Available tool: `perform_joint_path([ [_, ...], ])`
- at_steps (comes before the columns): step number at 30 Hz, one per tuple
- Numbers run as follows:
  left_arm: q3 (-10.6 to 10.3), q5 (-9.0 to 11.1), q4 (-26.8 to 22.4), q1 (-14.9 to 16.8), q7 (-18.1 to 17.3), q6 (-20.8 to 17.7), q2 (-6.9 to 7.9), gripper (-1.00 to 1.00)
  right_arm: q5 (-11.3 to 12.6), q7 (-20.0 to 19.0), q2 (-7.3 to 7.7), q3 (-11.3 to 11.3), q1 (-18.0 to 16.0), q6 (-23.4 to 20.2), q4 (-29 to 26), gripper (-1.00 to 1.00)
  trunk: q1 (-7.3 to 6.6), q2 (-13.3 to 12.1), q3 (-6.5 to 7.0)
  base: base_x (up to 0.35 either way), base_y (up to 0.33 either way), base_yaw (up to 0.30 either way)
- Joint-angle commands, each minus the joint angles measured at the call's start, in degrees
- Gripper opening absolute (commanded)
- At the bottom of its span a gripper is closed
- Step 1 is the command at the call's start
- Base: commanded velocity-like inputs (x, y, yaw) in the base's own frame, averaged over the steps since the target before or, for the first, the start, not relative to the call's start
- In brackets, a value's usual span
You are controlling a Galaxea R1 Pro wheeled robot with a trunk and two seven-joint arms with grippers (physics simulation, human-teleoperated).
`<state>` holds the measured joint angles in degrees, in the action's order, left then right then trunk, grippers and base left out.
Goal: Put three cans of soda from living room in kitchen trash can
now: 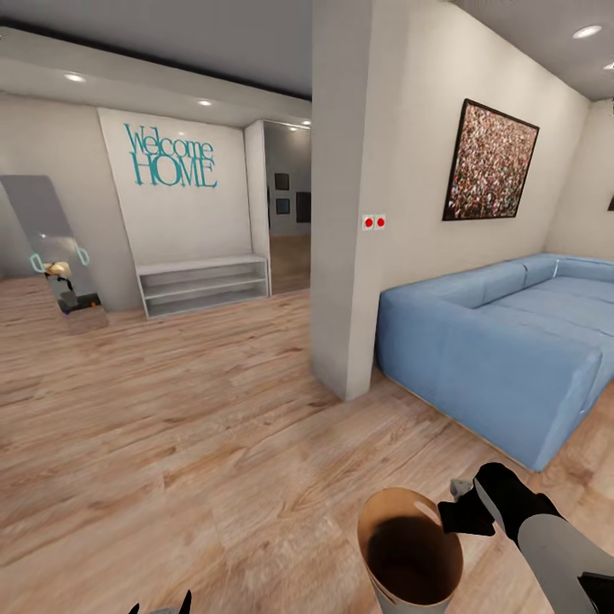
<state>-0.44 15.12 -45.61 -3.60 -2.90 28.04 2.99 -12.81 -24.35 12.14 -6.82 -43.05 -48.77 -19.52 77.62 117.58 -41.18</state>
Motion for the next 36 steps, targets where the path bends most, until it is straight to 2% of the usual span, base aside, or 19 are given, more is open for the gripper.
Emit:
perform_joint_path([
  [1,0.0,0.0,0.1,0.0,0.0,0.0,0.00,1.00,1.1,-0.3,-0.01,-0.2,0.0,-0.2,0.0,-1.00,-0.23,-0.4,0.27,0.000,0.000,0.000],
  [11,0.0,0.0,0.6,0.0,-0.1,0.0,0.00,1.00,1.1,-0.4,-0.10,-0.3,0.0,0.0,0.0,-1.00,-2.42,-4.4,2.72,0.000,0.000,0.000],
  [36,0.0,0.0,0.6,0.1,-0.2,0.0,0.12,1.00,1.1,-0.2,-0.25,-0.4,0.1,0.5,0.0,-1.00,-7.91,-14.5,7.25,0.000,0.000,0.000],
])
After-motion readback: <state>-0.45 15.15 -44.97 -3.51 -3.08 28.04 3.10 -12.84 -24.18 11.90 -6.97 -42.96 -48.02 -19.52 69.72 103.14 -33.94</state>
